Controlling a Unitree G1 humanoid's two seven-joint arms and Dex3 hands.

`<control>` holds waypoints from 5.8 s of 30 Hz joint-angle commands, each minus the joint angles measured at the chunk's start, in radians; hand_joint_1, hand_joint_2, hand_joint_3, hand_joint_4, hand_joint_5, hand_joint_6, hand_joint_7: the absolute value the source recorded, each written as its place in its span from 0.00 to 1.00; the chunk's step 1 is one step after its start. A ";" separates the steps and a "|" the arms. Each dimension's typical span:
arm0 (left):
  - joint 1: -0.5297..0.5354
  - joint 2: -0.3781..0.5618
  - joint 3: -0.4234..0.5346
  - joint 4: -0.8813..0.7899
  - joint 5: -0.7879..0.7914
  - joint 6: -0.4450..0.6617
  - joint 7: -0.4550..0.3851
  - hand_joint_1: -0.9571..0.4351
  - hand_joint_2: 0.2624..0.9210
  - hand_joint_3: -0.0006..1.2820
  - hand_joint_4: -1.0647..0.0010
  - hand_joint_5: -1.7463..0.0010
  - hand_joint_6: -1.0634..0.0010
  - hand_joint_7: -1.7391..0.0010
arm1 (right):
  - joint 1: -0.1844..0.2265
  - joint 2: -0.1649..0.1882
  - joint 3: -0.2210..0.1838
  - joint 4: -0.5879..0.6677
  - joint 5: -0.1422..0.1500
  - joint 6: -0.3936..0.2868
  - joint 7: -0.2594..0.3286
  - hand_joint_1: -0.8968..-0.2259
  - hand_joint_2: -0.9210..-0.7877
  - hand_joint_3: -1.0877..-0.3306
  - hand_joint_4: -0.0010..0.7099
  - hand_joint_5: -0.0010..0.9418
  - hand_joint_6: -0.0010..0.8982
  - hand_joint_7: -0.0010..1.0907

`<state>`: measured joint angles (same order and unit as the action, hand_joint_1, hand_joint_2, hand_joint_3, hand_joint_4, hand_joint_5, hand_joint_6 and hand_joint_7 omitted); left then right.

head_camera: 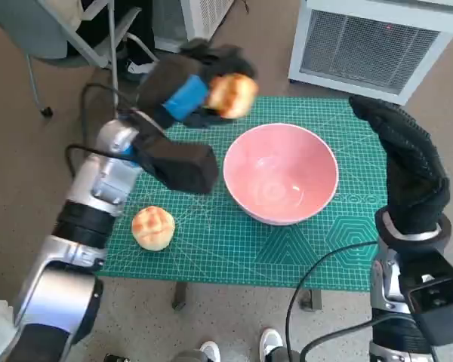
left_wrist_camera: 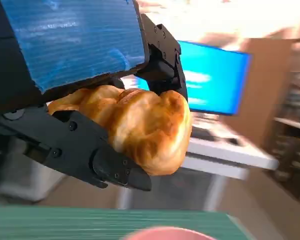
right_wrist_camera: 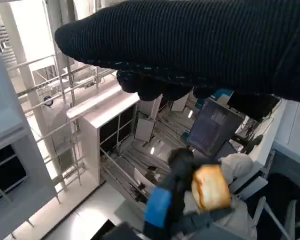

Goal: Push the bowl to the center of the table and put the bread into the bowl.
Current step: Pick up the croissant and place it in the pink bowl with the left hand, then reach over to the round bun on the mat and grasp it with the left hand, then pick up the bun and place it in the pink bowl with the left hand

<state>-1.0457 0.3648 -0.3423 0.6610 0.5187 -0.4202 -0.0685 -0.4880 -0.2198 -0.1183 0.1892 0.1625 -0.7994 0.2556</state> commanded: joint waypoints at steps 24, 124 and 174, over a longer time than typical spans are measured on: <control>-0.123 -0.181 -0.143 0.331 0.046 0.013 -0.301 0.57 0.93 0.04 0.81 0.90 0.82 0.75 | 0.049 -0.001 -0.018 -0.049 -0.009 0.015 -0.017 0.44 0.00 0.42 0.42 0.00 0.00 0.63; 0.692 0.303 0.098 -0.124 0.014 -0.015 -0.256 0.59 0.98 0.02 0.43 0.94 0.47 0.91 | 0.040 0.012 0.025 -0.039 0.038 0.023 0.053 0.44 0.00 0.41 0.40 0.00 0.00 0.59; 0.153 -0.021 0.070 -0.249 -0.089 -0.059 -0.167 0.69 1.00 0.07 0.40 0.34 0.41 0.30 | 0.012 0.016 0.015 -0.002 0.015 0.002 0.046 0.45 0.00 0.41 0.39 0.00 0.00 0.59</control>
<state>-0.8433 0.3731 -0.2431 0.3350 0.4176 -0.4625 -0.2361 -0.4850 -0.1989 -0.1025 0.1793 0.1905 -0.7994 0.3020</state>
